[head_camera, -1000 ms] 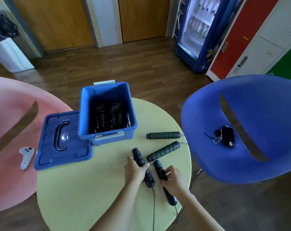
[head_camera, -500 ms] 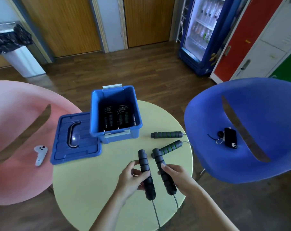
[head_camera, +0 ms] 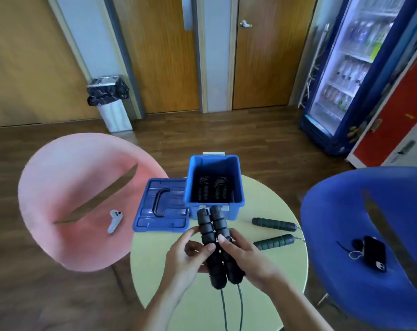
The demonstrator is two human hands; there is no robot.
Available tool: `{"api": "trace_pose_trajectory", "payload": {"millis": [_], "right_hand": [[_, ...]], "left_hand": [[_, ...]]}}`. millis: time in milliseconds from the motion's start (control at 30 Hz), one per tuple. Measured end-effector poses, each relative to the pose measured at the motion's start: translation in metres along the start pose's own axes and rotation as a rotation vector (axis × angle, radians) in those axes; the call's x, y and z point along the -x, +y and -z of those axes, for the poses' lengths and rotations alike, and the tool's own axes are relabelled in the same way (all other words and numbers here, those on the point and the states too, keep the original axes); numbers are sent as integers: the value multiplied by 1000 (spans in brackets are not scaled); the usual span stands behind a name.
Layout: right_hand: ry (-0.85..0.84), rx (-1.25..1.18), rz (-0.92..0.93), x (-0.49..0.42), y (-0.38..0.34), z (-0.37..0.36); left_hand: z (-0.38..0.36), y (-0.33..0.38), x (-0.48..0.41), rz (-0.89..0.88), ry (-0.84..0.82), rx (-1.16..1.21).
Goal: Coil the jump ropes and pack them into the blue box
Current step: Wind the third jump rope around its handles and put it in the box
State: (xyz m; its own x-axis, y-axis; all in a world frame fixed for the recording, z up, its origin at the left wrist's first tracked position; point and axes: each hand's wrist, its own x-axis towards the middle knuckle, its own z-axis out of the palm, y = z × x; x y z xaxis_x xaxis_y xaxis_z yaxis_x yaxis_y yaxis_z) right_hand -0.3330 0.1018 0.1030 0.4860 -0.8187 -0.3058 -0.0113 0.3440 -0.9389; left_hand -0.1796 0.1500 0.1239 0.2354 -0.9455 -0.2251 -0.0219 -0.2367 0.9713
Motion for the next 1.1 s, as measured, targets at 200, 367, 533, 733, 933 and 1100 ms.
{"api": "trace_pose_trajectory", "payload": {"millis": [200,367,533,733,933,1100], "right_hand": [[-53,29,24,-10,-25,-30],[-155,0,8,-24,-44,-47],[-455,0,-194,-42,-87,-65],[-640,247,-285,-69,-130,-97],[-626,385,-263,-80,-150,-118],[-448,456,-221,-78,-151,-111]], "left_hand": [[33,20,-2,-56,42,-128],[81,31,-19,-232,114,-277],[139,85,-34,-542,-233,-723],[158,110,-51,-789,-401,-1326],[173,109,-66,-870,-301,-1292],[193,105,-76,-525,-244,-1181]]}}
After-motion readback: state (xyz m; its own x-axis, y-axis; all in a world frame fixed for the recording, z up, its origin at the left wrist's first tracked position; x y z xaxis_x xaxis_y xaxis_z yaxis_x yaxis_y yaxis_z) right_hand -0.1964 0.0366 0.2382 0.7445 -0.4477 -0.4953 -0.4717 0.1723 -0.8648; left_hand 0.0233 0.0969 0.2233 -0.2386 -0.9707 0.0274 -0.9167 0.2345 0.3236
